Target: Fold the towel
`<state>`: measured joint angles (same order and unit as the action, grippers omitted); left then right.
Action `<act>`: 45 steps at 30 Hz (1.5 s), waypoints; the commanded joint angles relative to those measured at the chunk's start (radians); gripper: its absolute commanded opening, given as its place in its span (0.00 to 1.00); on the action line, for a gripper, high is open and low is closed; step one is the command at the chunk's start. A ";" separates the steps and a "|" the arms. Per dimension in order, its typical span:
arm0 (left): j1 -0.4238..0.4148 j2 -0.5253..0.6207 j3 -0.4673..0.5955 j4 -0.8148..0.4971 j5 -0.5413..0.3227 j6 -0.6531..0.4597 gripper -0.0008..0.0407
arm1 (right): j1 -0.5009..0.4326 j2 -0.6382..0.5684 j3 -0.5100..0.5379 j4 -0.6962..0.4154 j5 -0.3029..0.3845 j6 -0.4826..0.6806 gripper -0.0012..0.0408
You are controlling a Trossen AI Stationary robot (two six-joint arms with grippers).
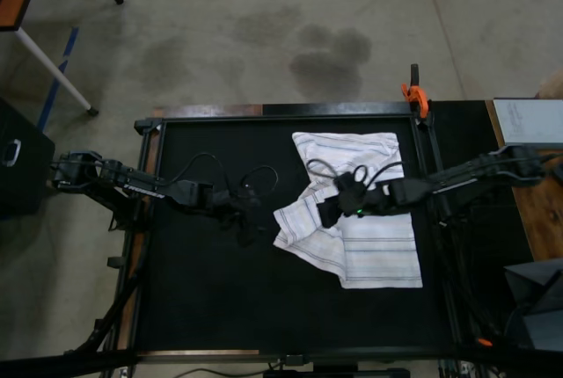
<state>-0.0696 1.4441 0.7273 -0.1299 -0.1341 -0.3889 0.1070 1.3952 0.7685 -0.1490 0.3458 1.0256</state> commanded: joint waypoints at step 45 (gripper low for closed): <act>0.000 -0.001 0.003 -0.025 0.001 0.005 0.92 | -0.270 0.324 0.158 -0.138 -0.237 -0.829 0.39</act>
<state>-0.0700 1.4429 0.7303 -0.1551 -0.1329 -0.3828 -0.1604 1.7195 0.9264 -0.2840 0.1234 0.1967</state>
